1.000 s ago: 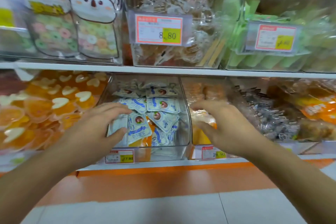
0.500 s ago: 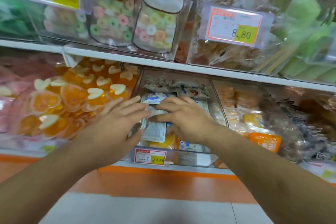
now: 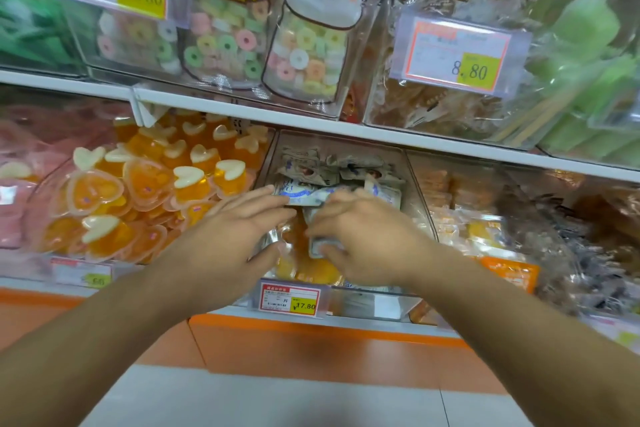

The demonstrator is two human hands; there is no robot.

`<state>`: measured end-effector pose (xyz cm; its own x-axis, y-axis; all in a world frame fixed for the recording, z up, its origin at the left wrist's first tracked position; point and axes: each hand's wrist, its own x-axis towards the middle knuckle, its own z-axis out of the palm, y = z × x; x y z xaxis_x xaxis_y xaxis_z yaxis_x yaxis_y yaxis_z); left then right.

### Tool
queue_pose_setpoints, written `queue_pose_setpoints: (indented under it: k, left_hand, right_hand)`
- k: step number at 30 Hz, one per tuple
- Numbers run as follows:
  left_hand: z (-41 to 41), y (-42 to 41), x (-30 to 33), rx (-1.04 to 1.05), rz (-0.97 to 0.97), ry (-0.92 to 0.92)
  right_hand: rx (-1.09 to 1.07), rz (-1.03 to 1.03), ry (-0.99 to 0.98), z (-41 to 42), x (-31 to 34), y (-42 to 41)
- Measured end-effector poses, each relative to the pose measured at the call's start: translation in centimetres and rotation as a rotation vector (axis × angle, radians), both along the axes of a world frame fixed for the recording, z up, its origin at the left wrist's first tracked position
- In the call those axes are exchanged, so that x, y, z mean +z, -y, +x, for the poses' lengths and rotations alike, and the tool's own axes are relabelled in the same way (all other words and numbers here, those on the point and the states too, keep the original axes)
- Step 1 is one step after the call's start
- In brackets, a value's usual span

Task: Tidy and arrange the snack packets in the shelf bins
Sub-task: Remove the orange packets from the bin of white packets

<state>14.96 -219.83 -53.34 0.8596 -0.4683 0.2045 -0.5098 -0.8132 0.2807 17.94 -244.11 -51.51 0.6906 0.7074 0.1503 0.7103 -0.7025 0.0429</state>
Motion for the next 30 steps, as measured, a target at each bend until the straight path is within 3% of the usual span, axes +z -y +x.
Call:
queue_pose_setpoints:
  k: [4, 9, 14, 23, 30]
  left_hand:
    - [0.0, -0.3, -0.2, 0.019, -0.005, -0.014]
    - [0.0, -0.6, -0.3, 0.015, -0.022, -0.013]
    - [0.1, -0.3, -0.3, 0.035, -0.056, -0.020]
    - [0.0, -0.2, -0.1, 0.036, -0.060, -0.011]
    - [-0.3, 0.3, 0.4, 0.046, -0.115, -0.015]
  right_hand:
    - [0.047, 0.025, -0.217, 0.9, -3.1, -1.6]
    - [-0.042, -0.114, -0.049, 2.1, -2.7, -0.4]
    - [-0.081, -0.179, -0.165, 2.6, -2.5, -0.9]
    - [-0.123, -0.112, -0.273, 2.5, -1.6, -2.1]
    - [-0.166, 0.025, -0.207, 2.4, -1.1, -0.8]
